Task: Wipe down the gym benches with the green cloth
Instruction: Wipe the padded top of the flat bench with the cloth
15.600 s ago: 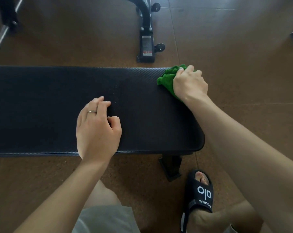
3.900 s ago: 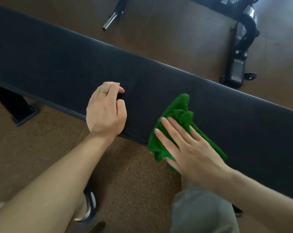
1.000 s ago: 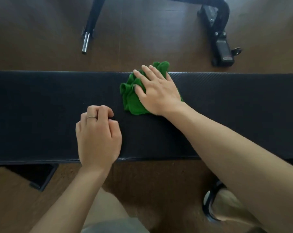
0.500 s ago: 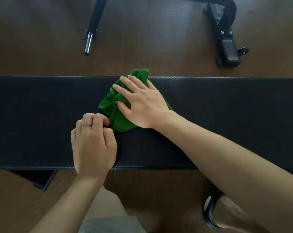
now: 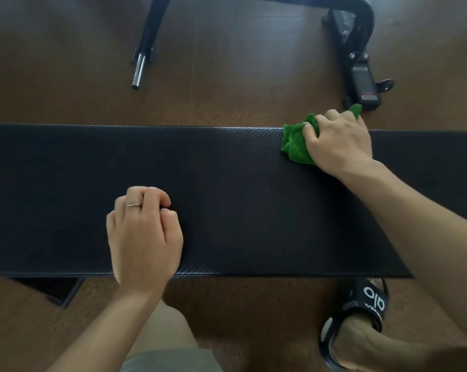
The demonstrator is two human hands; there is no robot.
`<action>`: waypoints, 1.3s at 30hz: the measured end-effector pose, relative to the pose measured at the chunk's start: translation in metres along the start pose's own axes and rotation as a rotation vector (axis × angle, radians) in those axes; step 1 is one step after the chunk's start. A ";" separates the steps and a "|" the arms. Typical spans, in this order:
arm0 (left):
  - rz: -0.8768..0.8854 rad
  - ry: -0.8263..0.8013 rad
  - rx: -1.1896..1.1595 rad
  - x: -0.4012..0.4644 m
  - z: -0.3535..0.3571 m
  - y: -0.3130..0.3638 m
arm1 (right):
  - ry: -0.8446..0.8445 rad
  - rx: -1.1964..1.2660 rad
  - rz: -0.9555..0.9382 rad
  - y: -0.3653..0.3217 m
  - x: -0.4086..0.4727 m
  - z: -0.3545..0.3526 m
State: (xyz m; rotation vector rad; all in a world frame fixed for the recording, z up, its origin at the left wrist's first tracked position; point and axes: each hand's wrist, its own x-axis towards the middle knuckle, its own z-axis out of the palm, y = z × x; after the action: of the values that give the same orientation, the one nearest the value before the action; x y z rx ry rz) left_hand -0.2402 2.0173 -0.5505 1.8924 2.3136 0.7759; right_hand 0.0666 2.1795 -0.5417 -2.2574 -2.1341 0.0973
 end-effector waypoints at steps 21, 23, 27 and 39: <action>0.041 -0.012 -0.013 0.002 0.002 -0.007 | -0.052 -0.106 -0.062 0.004 0.012 -0.009; 0.047 0.000 -0.008 0.001 0.003 -0.006 | -0.028 -0.092 -0.032 -0.010 0.013 -0.005; 0.064 -0.001 -0.002 0.000 0.003 -0.005 | 0.020 -0.029 -0.136 -0.099 0.008 0.007; 0.054 -0.014 0.014 0.002 0.001 -0.006 | -0.063 0.118 -0.488 -0.170 -0.076 0.016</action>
State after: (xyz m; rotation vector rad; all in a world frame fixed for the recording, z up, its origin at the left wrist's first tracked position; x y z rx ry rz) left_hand -0.2463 2.0190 -0.5533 1.9677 2.2747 0.7502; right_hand -0.1078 2.1133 -0.5442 -1.6350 -2.5626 0.2718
